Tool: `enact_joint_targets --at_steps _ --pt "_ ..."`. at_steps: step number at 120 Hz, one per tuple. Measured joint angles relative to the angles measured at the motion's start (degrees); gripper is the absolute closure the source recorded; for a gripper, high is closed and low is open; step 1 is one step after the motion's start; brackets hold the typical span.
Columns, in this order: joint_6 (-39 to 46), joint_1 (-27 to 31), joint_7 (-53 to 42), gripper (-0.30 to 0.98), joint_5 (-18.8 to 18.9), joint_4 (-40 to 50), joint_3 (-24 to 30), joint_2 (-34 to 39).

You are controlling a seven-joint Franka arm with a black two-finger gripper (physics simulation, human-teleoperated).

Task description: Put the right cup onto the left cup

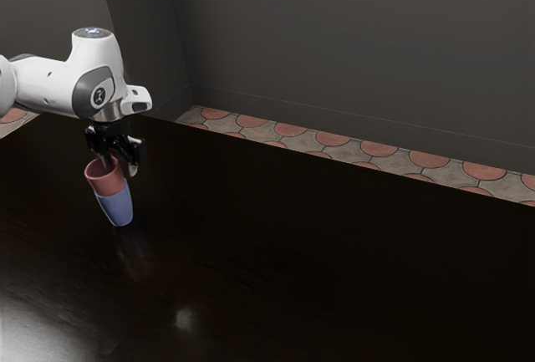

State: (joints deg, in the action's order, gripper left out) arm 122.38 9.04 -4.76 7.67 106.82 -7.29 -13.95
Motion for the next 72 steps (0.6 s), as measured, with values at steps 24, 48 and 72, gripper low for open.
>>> enact_joint_targets --at_steps 24,48,72 --pt "-0.7 -0.2 -0.3 0.08 0.0 0.1 0.0 2.4" --pt "-3.6 0.1 -0.3 0.03 -0.1 2.3 1.5 10.5" --pt "-12.7 2.3 0.4 0.01 -0.3 -3.7 8.5 15.6"
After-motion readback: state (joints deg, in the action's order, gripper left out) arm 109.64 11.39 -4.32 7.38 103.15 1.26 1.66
